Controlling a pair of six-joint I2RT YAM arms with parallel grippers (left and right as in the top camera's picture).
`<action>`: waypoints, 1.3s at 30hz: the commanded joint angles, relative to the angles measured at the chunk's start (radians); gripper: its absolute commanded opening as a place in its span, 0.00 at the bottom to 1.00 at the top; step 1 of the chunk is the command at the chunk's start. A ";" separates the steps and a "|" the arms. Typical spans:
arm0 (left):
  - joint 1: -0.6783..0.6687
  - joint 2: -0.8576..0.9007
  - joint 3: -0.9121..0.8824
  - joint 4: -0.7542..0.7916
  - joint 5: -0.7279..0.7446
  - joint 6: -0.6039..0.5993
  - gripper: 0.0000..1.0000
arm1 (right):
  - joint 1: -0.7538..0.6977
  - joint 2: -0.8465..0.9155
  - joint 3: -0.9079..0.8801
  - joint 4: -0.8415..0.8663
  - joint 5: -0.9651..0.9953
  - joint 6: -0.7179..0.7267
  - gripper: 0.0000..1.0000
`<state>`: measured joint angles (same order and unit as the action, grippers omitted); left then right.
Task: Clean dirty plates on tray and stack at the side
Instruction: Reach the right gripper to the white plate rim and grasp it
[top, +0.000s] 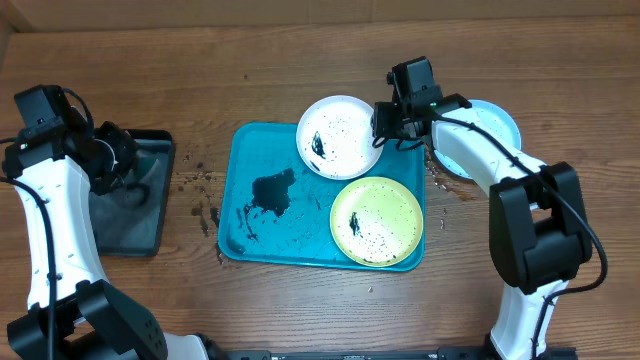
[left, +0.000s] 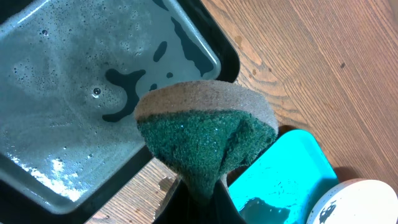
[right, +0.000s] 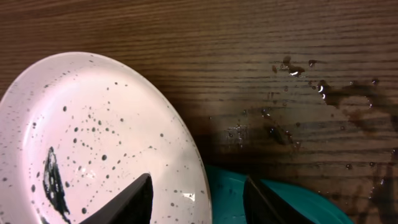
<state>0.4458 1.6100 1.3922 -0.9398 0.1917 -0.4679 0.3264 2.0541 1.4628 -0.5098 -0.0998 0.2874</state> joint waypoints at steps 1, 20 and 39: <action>-0.001 -0.011 0.011 0.002 0.012 0.019 0.04 | 0.015 0.031 -0.003 0.012 0.010 0.000 0.43; -0.001 -0.011 0.011 0.002 0.012 0.019 0.04 | 0.034 0.050 -0.003 0.018 0.054 -0.059 0.22; -0.059 -0.011 0.011 0.027 0.241 0.206 0.04 | 0.183 0.058 -0.002 -0.046 -0.122 0.008 0.04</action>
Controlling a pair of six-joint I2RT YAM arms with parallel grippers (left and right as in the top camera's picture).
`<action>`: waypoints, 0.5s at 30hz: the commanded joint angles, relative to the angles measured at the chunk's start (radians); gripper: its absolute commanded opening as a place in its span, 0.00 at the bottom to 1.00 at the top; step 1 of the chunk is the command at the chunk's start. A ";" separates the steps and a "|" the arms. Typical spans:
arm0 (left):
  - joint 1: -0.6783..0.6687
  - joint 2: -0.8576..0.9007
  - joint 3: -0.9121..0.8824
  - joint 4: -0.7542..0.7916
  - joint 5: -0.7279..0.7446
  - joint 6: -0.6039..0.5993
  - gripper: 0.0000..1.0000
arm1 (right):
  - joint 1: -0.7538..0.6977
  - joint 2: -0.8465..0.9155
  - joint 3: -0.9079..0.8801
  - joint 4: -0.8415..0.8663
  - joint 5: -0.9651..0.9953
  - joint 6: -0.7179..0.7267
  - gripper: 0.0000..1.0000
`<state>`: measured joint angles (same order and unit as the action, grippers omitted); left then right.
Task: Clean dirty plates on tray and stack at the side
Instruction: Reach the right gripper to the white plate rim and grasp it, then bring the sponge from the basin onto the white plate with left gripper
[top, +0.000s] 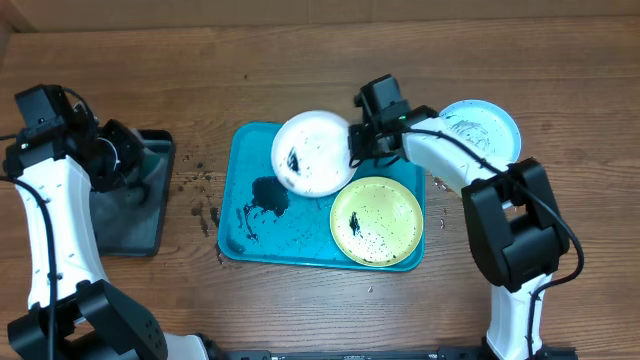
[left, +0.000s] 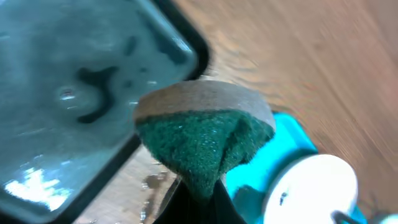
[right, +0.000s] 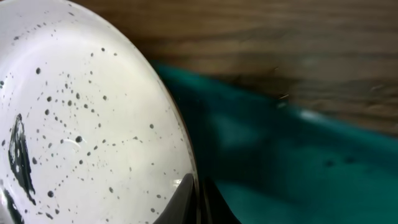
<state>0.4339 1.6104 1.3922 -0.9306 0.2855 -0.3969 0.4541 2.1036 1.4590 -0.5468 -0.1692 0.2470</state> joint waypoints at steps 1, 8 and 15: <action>-0.063 -0.012 0.011 0.021 0.162 0.151 0.04 | 0.064 0.008 0.002 -0.012 -0.060 0.055 0.04; -0.234 -0.008 0.011 0.027 0.137 0.146 0.04 | 0.133 0.008 0.002 -0.035 -0.070 0.160 0.04; -0.409 0.077 0.002 0.026 0.044 0.067 0.04 | 0.148 0.008 0.002 -0.080 0.043 0.333 0.04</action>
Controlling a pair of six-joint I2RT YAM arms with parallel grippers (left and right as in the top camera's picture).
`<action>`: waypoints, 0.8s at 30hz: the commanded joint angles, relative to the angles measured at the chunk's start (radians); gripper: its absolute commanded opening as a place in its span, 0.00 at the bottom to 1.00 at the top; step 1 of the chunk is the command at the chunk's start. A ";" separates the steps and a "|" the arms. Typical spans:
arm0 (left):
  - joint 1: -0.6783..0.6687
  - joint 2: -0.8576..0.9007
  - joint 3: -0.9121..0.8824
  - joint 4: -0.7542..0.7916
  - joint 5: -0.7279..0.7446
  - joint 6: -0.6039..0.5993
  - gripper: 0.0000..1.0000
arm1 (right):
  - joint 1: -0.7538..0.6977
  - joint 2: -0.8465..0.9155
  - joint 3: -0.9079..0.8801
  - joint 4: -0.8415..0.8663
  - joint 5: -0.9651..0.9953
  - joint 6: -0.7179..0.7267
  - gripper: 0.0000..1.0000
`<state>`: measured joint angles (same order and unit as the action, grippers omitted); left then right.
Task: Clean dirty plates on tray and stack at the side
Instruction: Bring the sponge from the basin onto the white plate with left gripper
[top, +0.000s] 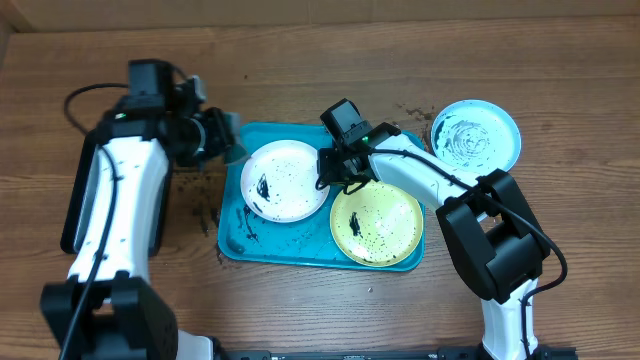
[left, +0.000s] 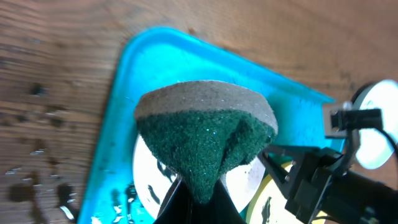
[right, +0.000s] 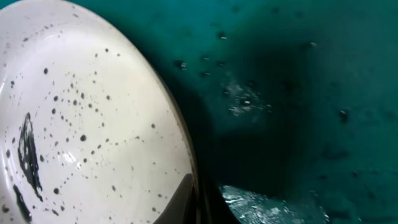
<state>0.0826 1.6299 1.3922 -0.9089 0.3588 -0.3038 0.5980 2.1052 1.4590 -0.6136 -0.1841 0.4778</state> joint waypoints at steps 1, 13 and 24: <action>-0.107 0.108 0.002 0.014 -0.029 -0.026 0.04 | 0.004 0.006 0.002 -0.029 0.080 0.132 0.04; -0.256 0.276 0.002 0.123 -0.030 -0.052 0.05 | 0.009 0.006 0.002 -0.028 0.120 0.207 0.04; -0.279 0.442 0.002 0.210 -0.051 -0.150 0.04 | 0.009 0.006 0.002 -0.021 0.052 0.207 0.04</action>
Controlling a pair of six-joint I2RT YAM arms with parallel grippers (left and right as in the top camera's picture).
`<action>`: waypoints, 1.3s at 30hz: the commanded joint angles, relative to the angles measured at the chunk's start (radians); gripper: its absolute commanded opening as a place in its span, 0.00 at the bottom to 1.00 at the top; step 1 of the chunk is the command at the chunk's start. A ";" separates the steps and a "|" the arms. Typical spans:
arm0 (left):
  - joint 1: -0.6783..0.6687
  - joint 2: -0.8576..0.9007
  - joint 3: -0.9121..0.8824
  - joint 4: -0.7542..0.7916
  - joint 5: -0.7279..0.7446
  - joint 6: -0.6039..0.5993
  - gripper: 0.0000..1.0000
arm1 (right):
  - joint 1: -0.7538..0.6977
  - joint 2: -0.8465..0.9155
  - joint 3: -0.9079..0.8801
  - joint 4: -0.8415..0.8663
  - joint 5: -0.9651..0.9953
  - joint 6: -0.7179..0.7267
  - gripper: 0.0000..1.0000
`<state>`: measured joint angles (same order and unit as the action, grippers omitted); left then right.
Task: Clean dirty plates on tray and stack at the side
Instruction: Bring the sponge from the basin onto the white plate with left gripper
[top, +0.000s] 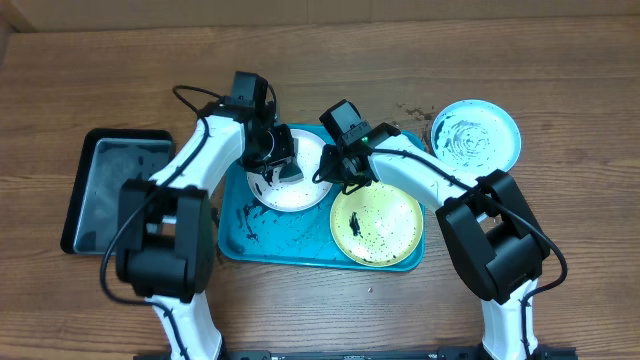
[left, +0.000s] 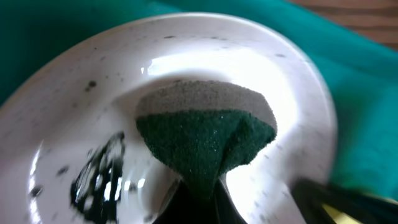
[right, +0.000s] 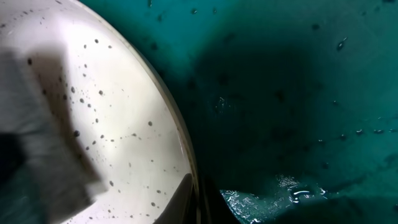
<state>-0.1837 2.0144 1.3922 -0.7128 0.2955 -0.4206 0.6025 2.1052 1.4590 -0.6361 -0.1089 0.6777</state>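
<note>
A white speckled plate (top: 301, 190) with a dark smear (left: 99, 171) lies in the upper middle of the teal tray (top: 290, 238). My left gripper (top: 277, 163) is shut on a green and tan sponge (left: 205, 134), which presses on the plate's face (left: 292, 106). Shut on the plate's right rim (right: 186, 155) is my right gripper (top: 337, 165), whose point in its own view is (right: 198, 190). The sponge shows blurred at the left of the right wrist view (right: 37, 155). A yellow-green speckled plate (top: 378, 222) sits in the tray's lower right.
A light blue plate (top: 476, 137) with grey streaks rests on the wood to the right of the tray. A black basin (top: 100, 135) of soapy water stands at the far left. Dark smears and drops lie on the tray floor (right: 298, 93) and the wood beside it.
My left gripper, which held the sponge above the tray's upper left corner, now has it down on the white plate. The right gripper still holds the plate's rim in the same place.
First the sponge hung over the black basin while my right gripper stood open around the white plate's rim at the tray's upper right. Then it was shut on the rim and the plate sat further left. Later the left arm reached the tray; now the sponge touches the plate.
</note>
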 joint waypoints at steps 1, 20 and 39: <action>-0.014 0.071 0.002 0.015 0.012 -0.033 0.04 | 0.004 0.006 0.002 0.003 -0.023 0.007 0.04; -0.013 0.084 0.212 -0.300 -0.575 -0.058 0.04 | 0.003 0.006 0.002 -0.005 0.022 0.008 0.04; -0.058 0.093 0.044 -0.121 -0.088 0.069 0.04 | 0.003 0.006 0.002 -0.005 0.018 0.008 0.04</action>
<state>-0.2363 2.0968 1.4765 -0.8326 0.3271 -0.3328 0.6094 2.1052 1.4590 -0.6403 -0.1127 0.6804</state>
